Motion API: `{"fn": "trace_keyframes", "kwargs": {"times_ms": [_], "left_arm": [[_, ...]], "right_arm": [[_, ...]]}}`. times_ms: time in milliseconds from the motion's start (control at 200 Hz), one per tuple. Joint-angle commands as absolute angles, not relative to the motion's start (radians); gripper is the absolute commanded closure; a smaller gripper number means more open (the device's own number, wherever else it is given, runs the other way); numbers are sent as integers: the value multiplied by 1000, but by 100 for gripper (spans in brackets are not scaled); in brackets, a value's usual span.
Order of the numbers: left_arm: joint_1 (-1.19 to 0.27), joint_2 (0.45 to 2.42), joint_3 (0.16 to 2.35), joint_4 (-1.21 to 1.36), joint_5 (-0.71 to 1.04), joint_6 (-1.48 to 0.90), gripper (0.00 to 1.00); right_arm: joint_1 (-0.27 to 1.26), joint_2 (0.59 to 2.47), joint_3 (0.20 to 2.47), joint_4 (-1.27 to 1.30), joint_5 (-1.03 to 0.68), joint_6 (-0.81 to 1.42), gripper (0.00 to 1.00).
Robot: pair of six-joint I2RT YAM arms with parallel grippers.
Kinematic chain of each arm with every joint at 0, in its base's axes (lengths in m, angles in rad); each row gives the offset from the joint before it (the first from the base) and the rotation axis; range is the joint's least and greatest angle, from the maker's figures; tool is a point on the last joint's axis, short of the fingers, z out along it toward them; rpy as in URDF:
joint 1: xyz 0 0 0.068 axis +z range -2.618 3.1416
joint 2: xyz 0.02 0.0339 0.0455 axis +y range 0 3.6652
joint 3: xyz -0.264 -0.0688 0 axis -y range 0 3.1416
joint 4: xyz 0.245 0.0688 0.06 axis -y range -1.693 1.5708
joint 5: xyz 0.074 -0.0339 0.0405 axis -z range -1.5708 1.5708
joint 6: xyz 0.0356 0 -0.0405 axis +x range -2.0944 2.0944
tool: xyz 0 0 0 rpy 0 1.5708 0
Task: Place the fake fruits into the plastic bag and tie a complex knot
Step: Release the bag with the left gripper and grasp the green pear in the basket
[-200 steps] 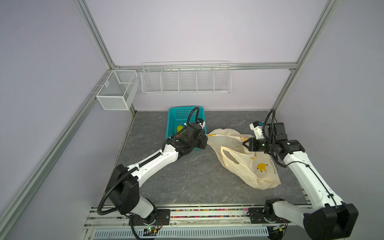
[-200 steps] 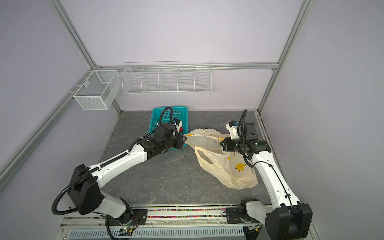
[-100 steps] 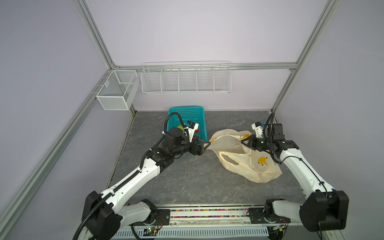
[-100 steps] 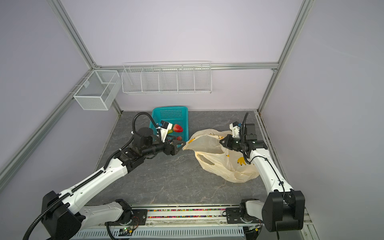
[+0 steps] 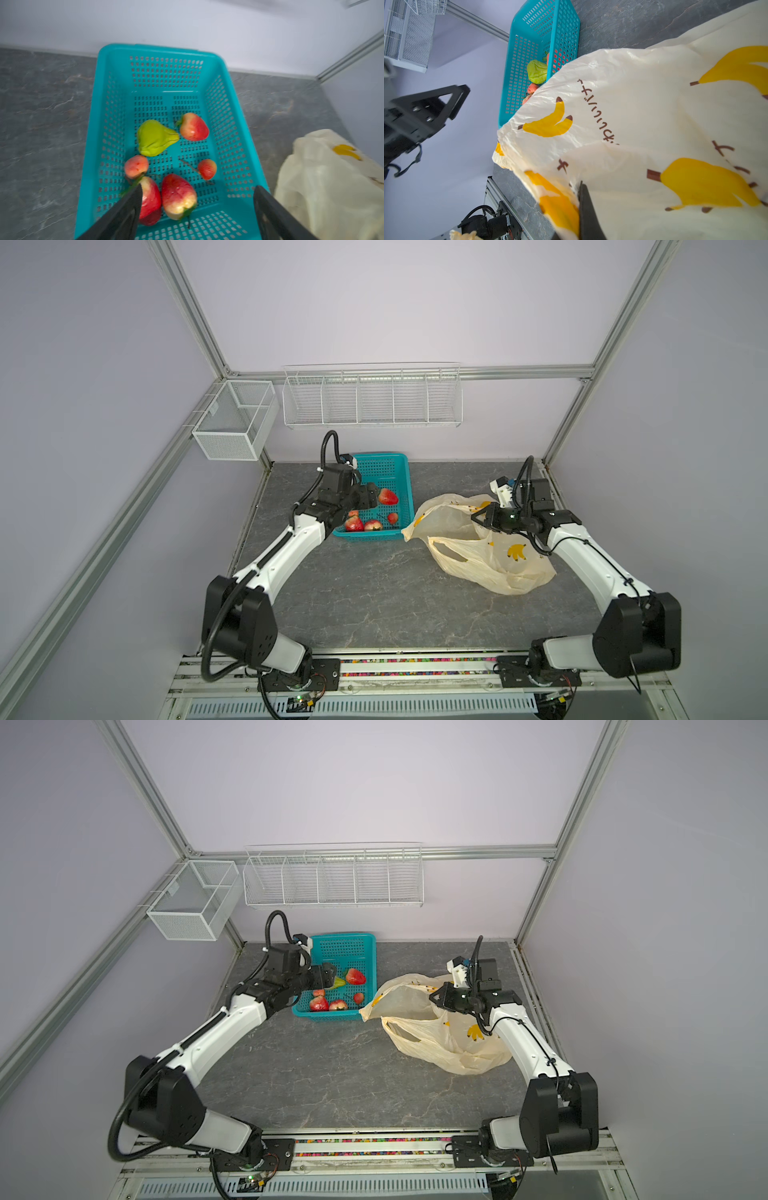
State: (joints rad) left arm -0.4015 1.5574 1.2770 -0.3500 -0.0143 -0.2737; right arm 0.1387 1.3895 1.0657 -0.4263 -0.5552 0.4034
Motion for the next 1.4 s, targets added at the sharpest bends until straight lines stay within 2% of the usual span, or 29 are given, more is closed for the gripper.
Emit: {"fn": "trace_keyframes", "kwargs": {"times_ms": [0, 115, 280, 395, 565, 775, 1025, 1265, 1395], "left_arm": [[-384, 1707, 1422, -531, -104, -177, 17], [-383, 1874, 1610, -691, -128, -124, 18], [-383, 2043, 1779, -790, -166, -77, 18], [-377, 2119, 1849, -822, -179, -72, 18], [-367, 2209, 1923, -840, -106, -73, 18], [-351, 2284, 1996, -863, -104, -86, 19], [-332, 2316, 2013, -830, -5, -130, 21], [-324, 2345, 2025, -805, 8, -159, 30], [-325, 2352, 2029, -798, 18, -168, 38]], "right_arm": [[143, 1403, 1099, -404, -566, 365, 93], [143, 1423, 1115, -399, -565, 353, 93], [143, 1450, 1135, -394, -578, 342, 93], [143, 1467, 1142, -397, -579, 332, 93], [141, 1475, 1144, -399, -574, 321, 93], [141, 1479, 1140, -402, -570, 310, 93], [141, 1487, 1138, -404, -566, 301, 93], [141, 1488, 1140, -412, -559, 291, 93], [141, 1493, 1137, -414, -558, 289, 93]]}}
